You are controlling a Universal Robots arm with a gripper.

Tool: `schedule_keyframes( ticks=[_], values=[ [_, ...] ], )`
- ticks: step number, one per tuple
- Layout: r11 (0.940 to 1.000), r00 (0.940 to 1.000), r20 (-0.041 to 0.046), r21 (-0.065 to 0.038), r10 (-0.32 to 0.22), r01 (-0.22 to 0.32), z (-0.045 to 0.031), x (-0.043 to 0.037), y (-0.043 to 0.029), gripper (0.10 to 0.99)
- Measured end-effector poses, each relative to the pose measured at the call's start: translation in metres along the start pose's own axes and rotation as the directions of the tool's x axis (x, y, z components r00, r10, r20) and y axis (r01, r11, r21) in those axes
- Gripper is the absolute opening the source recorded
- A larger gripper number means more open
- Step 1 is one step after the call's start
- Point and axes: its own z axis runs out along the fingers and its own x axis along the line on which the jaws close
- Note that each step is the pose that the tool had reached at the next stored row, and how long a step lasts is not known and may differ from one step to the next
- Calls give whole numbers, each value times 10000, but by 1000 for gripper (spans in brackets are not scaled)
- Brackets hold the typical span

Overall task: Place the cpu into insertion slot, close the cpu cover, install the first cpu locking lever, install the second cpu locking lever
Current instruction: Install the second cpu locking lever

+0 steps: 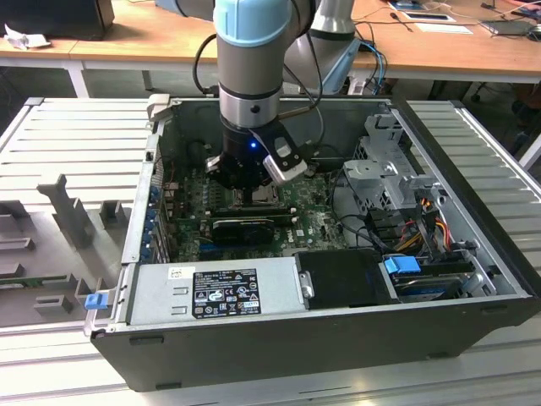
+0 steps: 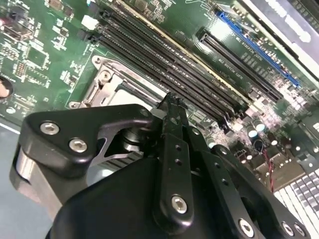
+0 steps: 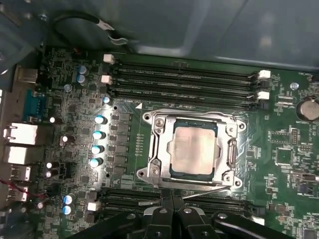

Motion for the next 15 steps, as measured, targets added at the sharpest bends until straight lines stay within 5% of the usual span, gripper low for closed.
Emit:
schedule_keyframes(
  ticks=[7,10,13,15],
  values=[
    [9998,9998,-13,-56,-212,212,109,101,-29,106],
    [9994,9997,9,-251,-247,248,112,132,-76,106],
    [9978,9997,57,-613,-241,244,109,208,-124,106],
    [9972,9997,82,-708,-243,248,115,266,-123,106]
  ],
)
